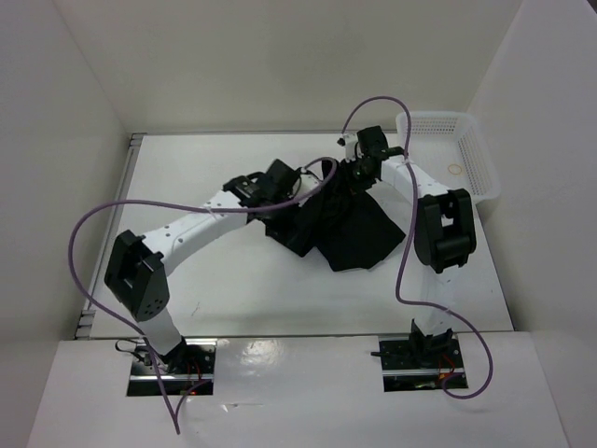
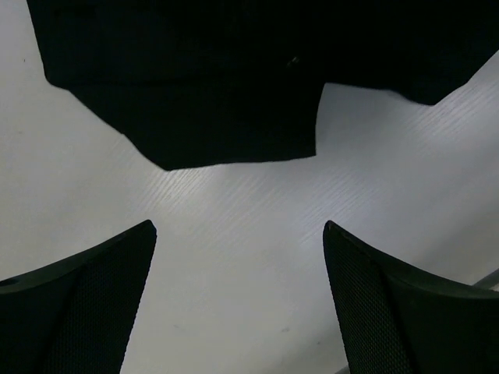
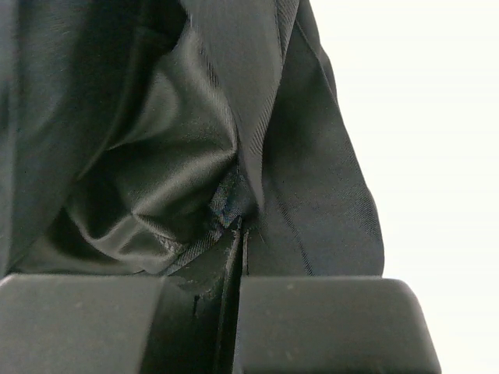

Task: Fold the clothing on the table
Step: Flatten the skirt out

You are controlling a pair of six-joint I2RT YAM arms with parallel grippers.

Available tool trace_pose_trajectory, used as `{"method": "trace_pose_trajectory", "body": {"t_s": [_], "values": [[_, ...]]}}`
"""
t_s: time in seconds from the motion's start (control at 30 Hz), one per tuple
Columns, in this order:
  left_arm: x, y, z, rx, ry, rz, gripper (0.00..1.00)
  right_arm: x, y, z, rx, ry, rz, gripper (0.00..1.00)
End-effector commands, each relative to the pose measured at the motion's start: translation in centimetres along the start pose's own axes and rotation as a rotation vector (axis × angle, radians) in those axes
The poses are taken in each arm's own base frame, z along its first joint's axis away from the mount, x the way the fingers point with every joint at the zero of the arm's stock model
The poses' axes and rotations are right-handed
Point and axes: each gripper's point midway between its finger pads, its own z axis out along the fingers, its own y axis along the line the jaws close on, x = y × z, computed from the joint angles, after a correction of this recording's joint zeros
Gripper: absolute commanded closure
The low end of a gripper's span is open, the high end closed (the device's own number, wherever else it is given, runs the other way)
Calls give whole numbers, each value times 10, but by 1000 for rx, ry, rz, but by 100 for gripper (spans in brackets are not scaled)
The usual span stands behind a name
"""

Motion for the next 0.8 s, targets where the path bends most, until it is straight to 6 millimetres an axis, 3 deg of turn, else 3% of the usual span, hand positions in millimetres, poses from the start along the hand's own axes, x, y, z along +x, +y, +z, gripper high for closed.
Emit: {"method": "trace_pose_trajectory", "body": {"t_s": [0.0,0.13,0.2,0.37,0.4,0.77], "values": [[-41,-6,1,-156,-124,-77,7,-11,-11,-3,45,-16,-10,100],[-41,-27,26,-220,-131,-84,14,-7,-11,2,44,-7,-8,100],[-38,-24,37,-268,-111,-94,16,-2,-13,3,51,4,-6,100],[-47,-33,48,-336,-158,-103,24,-3,-12,-1,53,-7,-8,100],[-43,-27,56,-379,-145,-99,28,-6,-11,-5,54,-17,-11,100],[-58,-53,74,-425,-182,-68,38,0,-12,-13,73,-13,-10,100]]}}
